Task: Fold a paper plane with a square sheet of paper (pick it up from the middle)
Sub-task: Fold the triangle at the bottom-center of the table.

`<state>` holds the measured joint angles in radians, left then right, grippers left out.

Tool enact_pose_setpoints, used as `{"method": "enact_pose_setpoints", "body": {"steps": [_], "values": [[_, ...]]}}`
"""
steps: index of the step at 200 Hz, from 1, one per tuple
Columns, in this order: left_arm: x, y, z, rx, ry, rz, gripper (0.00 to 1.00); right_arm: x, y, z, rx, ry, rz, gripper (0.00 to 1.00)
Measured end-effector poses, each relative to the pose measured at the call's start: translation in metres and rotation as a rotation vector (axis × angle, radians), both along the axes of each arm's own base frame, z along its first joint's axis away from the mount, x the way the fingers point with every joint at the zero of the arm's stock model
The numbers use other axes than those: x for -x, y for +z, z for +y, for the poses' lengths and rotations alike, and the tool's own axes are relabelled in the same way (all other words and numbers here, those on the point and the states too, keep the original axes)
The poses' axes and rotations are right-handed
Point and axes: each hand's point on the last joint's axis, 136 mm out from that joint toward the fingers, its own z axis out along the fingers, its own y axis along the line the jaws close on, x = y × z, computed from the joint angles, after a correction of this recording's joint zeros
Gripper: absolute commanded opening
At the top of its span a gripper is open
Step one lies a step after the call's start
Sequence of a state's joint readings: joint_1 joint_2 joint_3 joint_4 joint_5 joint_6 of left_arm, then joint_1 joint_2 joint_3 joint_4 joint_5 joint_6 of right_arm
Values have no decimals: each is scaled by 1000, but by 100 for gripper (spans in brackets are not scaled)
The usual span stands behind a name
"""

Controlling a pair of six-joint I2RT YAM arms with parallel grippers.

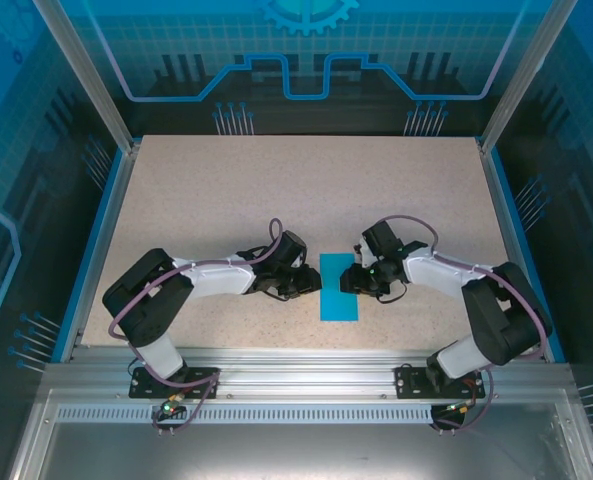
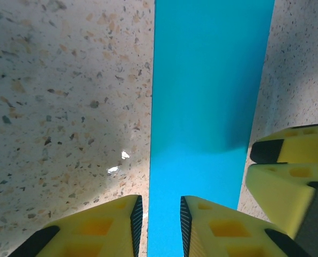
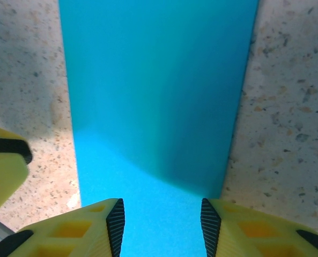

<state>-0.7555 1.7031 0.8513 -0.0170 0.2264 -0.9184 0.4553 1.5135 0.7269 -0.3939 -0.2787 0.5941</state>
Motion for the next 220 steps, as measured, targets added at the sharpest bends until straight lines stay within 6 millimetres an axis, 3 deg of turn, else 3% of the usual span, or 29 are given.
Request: {"method": "enact_pose_setpoints", "body": {"steps": [76, 145, 220], "values": [[-1, 3, -3, 5, -3, -6, 34, 1, -6, -2, -34, -5, 16, 46], [3, -8, -3, -13, -4, 22, 39, 2, -5, -8, -92, -30, 9, 42], [7, -7, -18, 9, -28, 43, 39, 3, -7, -10, -111, -39, -5, 38]]}}
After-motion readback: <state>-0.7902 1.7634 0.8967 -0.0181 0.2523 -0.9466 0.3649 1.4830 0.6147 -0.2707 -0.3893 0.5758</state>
